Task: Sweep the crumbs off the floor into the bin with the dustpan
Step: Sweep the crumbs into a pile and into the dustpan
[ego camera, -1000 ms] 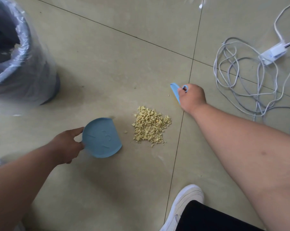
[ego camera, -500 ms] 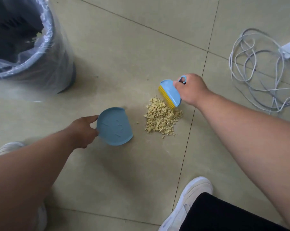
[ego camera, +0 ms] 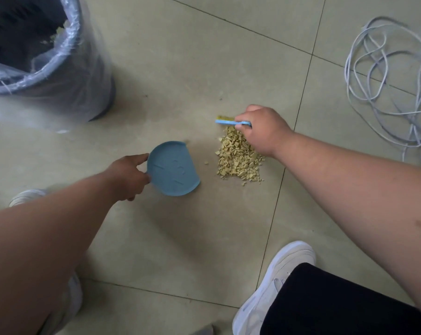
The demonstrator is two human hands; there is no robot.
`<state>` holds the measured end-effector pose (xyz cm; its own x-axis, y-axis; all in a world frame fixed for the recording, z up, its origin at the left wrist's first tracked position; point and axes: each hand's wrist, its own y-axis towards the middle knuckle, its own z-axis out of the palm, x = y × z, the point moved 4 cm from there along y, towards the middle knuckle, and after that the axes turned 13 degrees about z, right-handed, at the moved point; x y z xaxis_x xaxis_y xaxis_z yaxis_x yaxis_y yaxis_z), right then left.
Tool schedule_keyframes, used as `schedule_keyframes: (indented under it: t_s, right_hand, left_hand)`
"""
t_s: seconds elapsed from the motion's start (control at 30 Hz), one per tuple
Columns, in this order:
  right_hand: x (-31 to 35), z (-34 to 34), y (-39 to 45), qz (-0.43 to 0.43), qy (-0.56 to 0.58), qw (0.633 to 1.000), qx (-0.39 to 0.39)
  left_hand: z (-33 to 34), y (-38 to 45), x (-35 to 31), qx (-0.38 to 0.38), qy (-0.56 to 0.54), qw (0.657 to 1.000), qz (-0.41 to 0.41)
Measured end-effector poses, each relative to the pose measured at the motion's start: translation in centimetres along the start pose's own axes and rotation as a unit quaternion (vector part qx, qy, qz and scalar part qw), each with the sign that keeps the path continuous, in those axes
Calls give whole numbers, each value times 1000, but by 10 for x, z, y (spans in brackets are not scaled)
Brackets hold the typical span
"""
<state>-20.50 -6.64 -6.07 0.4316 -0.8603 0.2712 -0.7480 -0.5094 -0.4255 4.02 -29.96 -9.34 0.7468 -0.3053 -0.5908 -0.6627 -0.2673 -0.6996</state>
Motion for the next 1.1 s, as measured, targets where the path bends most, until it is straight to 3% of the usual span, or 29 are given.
schedule_keyframes:
  t_s: [0.37, 0.63, 0.77, 1.1]
  right_hand:
    - [9, -5, -22, -38, -51, 996, 70]
    - [-36, -40, -14, 118, 13, 989, -84]
    - [-61, -30, -19, 181, -15, 981, -71]
    - [-23, 0, -39, 68, -17, 997, -15]
  left_hand:
    - [0, -9, 10, -4, 3, 1000, -20]
    - [-1, -9, 8, -2, 22, 1000, -16]
    - [-1, -8, 10, 3, 18, 1000, -16]
    - [-3, -7, 9, 8, 24, 1000, -16]
